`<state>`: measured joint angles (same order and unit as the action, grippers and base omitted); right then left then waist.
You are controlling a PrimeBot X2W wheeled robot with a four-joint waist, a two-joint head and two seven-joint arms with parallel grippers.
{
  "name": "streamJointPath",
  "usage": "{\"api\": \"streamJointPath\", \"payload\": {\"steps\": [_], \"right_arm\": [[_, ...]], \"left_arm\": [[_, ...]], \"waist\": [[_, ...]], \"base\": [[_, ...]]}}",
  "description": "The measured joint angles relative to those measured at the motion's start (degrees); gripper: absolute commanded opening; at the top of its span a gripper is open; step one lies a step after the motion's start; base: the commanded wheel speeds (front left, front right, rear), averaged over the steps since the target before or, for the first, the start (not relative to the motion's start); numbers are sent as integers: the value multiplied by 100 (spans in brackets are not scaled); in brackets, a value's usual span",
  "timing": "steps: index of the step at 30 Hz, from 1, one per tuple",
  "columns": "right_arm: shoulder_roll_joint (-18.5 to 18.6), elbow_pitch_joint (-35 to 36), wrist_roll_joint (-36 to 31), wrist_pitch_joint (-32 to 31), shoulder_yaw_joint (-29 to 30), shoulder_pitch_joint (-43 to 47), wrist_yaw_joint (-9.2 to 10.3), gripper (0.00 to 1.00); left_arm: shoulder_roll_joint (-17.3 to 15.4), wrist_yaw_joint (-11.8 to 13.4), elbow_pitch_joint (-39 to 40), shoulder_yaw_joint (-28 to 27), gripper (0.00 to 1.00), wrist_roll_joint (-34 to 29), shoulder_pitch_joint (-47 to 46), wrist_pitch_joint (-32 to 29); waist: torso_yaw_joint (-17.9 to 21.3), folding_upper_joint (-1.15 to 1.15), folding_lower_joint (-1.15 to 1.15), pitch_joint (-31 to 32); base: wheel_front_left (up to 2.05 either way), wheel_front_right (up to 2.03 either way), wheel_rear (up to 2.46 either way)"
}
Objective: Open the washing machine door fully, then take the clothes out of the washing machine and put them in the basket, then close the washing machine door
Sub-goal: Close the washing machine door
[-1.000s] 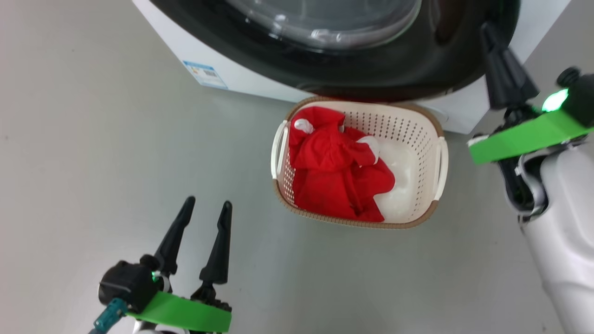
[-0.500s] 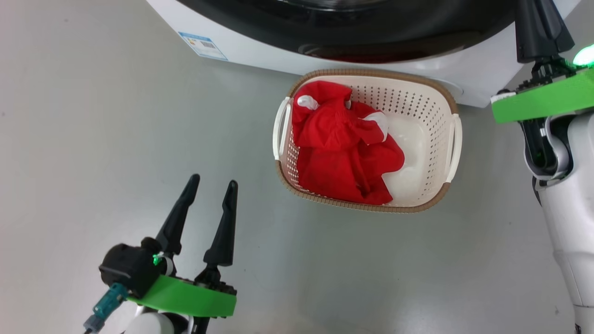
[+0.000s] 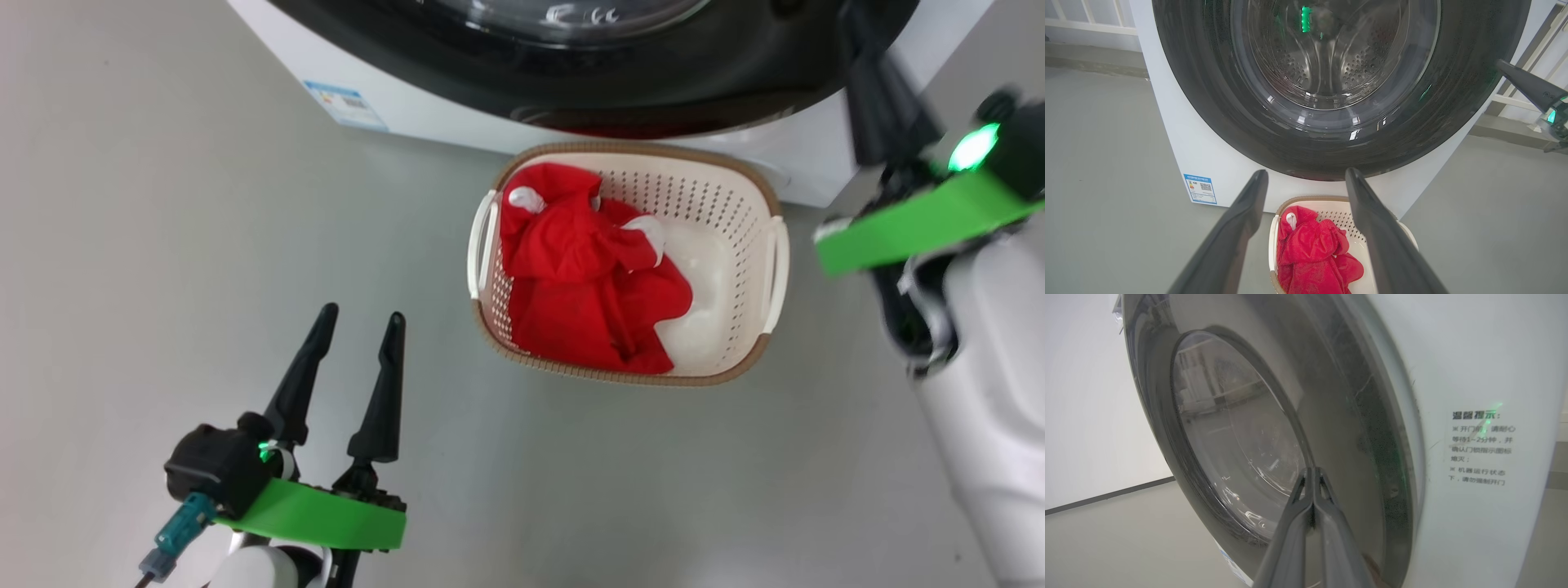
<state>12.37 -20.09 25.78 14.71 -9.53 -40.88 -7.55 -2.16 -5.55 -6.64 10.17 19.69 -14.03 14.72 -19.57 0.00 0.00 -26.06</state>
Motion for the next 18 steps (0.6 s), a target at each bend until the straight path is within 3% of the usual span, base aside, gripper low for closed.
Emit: {"api": "streamJointPath", "payload": {"steps": [5,7,18], "right_arm": [[-7,-19,0,0,-169,483,0,45],[-45,7,0,-1,-224,739,0,100],[-190,151,2,-1,-105,1694,0,100]], "left_arm": [[1,-4,-75,-124,100,-57,24,0],[3,-31,-105,-214,100,-105,156,0],[0,-104,-187,-544,100,-205,396,0]], "waist": [[88,0,0,219],[159,0,0,361],[532,0,0,794]], "base": [[0,0,0],[0,0,0],[0,0,0]]}}
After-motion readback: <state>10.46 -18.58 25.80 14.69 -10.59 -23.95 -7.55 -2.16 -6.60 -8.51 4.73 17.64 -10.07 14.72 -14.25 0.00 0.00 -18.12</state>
